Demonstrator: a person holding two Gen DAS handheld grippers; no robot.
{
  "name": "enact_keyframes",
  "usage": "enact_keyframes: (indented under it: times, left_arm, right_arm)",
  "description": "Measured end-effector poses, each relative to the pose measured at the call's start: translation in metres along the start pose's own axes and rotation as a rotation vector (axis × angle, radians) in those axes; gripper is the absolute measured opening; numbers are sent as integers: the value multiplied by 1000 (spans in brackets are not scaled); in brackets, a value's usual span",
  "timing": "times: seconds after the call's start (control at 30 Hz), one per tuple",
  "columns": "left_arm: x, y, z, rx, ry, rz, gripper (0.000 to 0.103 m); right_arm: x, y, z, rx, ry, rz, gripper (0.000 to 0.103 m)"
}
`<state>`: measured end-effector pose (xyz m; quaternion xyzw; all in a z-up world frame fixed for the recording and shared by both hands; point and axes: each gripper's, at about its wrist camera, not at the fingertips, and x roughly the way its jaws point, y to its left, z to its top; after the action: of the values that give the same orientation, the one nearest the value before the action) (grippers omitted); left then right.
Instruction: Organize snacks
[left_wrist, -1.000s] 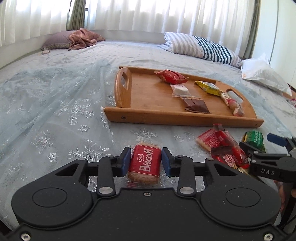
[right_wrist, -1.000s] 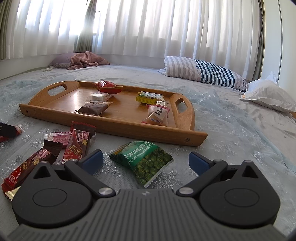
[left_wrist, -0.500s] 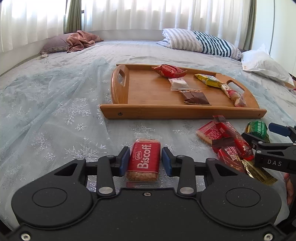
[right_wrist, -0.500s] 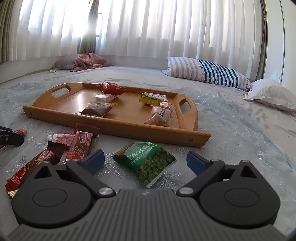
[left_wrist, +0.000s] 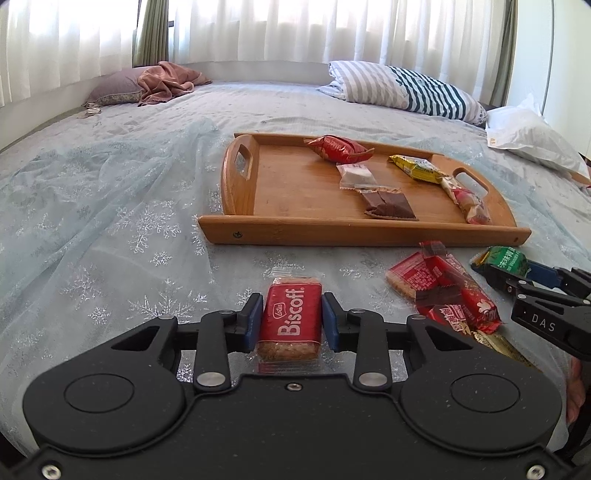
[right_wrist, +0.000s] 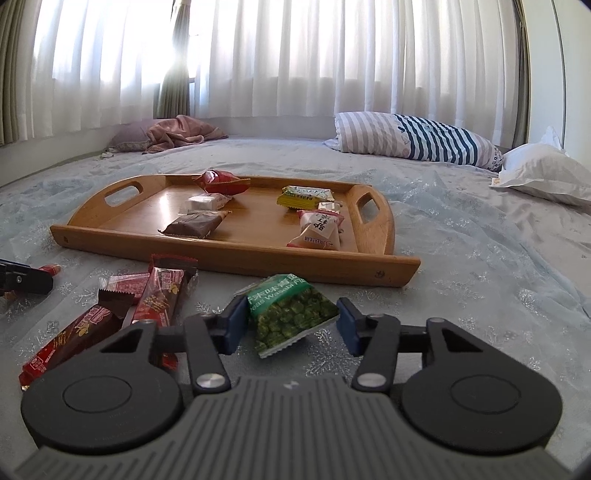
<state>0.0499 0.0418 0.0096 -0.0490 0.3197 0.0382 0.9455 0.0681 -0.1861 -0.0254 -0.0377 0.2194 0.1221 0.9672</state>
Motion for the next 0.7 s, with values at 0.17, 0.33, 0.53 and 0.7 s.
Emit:
enact_keyframes:
  times: [0.17,0.33,0.53,0.7]
  left_arm:
    - [-5,-2,5,-1,-20,2,32]
    - [-12,-1,14,-11,-44,-6,32]
    - [-15,3,25,-22,-56,-8,32]
    - [-14,9,38,-52,-55,-47,32]
  right_arm:
    - [-4,-2,2,12,-15,-2,51]
    - [-11,-9,9,53,-27,-23,46]
    - [-13,-10,16,62,-27,-53,40]
    - [-15,-13,24,106,-26,-57,38]
